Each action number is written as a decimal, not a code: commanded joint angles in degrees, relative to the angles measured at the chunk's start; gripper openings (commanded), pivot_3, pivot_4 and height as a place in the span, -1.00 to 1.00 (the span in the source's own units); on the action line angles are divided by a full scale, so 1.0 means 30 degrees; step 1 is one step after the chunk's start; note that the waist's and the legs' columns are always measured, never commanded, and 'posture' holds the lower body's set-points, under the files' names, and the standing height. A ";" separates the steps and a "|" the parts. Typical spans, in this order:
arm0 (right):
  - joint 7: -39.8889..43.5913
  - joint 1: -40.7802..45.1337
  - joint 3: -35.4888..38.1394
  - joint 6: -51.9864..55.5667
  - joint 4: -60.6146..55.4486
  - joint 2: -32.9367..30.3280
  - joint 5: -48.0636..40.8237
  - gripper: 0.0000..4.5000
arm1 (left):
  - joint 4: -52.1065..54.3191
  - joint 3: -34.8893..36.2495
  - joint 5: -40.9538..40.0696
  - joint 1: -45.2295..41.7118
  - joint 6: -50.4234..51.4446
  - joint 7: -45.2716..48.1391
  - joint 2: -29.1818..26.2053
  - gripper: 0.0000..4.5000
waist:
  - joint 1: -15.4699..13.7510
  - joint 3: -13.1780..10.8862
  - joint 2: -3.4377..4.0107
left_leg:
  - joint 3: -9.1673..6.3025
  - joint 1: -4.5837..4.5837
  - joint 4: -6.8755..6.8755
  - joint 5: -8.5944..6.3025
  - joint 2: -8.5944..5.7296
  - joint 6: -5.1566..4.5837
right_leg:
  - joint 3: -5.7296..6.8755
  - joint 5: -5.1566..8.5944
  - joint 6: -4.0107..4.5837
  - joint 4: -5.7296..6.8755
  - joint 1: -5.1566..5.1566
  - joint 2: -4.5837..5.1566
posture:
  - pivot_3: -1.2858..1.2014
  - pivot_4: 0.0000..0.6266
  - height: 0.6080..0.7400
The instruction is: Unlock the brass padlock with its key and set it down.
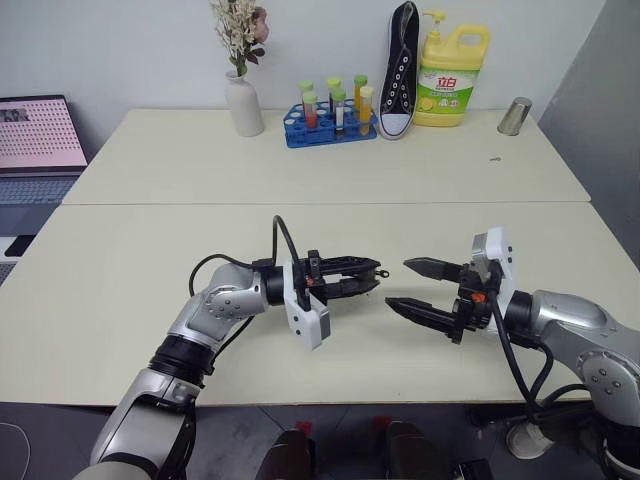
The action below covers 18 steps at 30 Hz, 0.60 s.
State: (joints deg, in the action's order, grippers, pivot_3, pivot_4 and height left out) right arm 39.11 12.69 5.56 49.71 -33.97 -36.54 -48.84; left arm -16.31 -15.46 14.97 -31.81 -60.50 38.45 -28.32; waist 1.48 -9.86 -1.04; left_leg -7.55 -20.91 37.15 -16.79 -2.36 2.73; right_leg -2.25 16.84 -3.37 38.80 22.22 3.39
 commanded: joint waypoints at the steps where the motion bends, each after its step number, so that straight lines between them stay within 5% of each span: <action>1: 0.0199 0.0696 -0.0196 0.0540 0.0033 -0.0002 -0.1049 1.00 | 0.0051 0.0234 0.0292 -0.0386 -0.0750 -0.0924 -0.0275 -0.56 | 0.0009 0.0000 0.0000 | -0.0006 0.0000 0.0000 0.0000 0.0001 0.0000 | 0.0006 0.0000 0.0000 0.0003 0.0000 0.0000 | 0.03 -0.52 1.00; 12: 0.0325 0.1831 -0.0387 0.1335 0.1171 0.0189 -0.2018 1.00 | 0.0634 -0.0231 0.0685 -0.0148 -0.0575 -0.1758 -0.0397 -0.56 | 0.0020 0.0000 0.0001 | -0.0007 0.0000 0.0000 0.0000 0.0000 -0.0001 | 0.0010 0.0000 0.0000 0.0011 0.0004 -0.0003 | 0.03 -0.52 1.00; 15: 0.0423 0.2000 -0.0556 0.1402 0.1285 0.0240 -0.1982 0.74 | 0.0738 -0.0317 0.0772 -0.0162 -0.0566 -0.1799 -0.0419 -0.56 | 0.0034 0.0000 0.0001 | -0.0006 0.0000 0.0000 0.0000 -0.0002 -0.0001 | 0.0009 0.0000 0.0000 0.0012 0.0006 -0.0004 | 0.03 -0.52 1.00; 18: 0.0446 0.2122 -0.0638 0.1413 0.1367 0.0302 -0.1956 0.26 | 0.0773 -0.0408 0.0779 -0.0170 -0.0546 -0.1787 -0.0412 -0.56 | 0.0040 0.0000 0.0001 | -0.0008 0.0000 0.0000 0.0000 -0.0001 -0.0001 | 0.0013 0.0000 0.0000 0.0013 0.0007 -0.0014 | 0.03 -0.52 1.00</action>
State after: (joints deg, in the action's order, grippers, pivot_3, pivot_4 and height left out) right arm 39.91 17.85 3.15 54.30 -28.96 -35.81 -53.29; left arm -16.05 -16.23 18.04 -31.85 -61.82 34.17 -29.16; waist 1.60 -9.86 -1.03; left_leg -7.58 -20.91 37.15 -16.79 -2.36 2.72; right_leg -2.21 16.84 -3.37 38.84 22.24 3.35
